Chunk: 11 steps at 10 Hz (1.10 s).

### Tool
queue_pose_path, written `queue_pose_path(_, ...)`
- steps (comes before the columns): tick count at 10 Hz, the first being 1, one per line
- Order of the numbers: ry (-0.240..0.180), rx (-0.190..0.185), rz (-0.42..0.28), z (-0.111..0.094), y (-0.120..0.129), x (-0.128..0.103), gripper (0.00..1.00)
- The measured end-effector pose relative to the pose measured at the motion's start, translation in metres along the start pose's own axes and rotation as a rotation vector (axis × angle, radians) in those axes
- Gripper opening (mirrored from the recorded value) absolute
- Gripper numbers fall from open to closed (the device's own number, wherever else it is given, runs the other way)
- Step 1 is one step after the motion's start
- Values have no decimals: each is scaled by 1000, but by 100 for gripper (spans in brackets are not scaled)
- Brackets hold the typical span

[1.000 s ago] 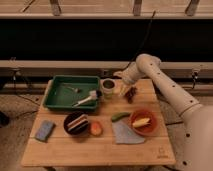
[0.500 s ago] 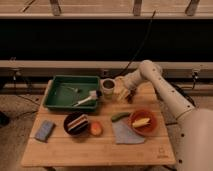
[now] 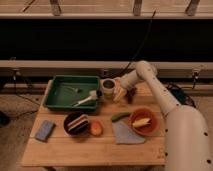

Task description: Stack cups into tray

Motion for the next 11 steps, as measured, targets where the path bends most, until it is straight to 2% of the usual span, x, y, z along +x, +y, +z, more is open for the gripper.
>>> queue_pose_path(5,-85,-27,54,15,2,-12,80)
queue_pose_path(11,-142,-36,94,36,4,-17,79)
